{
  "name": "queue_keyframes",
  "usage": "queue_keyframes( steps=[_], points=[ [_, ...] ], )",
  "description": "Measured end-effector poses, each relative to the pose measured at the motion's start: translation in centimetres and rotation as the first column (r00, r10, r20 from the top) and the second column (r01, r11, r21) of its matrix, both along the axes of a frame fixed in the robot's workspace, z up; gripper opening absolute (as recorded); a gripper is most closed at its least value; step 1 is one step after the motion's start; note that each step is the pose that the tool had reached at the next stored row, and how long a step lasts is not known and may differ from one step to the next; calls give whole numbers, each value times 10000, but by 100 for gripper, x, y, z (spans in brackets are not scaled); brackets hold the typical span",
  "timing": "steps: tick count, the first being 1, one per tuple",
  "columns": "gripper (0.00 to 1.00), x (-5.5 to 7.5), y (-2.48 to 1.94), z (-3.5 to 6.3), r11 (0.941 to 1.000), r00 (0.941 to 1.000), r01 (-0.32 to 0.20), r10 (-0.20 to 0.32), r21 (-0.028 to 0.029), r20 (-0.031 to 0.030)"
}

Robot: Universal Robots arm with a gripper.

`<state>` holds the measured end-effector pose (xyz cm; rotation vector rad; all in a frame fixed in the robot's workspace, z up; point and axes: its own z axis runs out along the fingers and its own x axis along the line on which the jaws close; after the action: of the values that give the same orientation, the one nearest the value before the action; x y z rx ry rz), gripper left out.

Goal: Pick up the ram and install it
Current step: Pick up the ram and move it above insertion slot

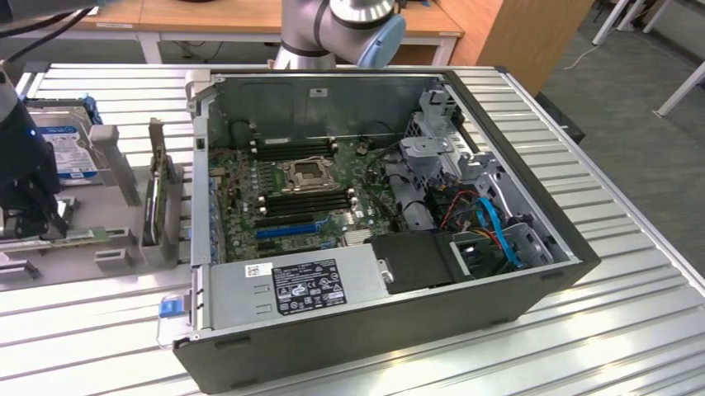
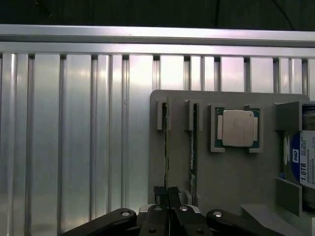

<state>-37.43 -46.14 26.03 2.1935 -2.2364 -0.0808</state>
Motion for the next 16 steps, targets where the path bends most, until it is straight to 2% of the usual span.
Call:
queue_keyframes(
  steps=[16],
  points=[
    [12,0,0,354,10000,10000,0,0,0,0]
  ],
)
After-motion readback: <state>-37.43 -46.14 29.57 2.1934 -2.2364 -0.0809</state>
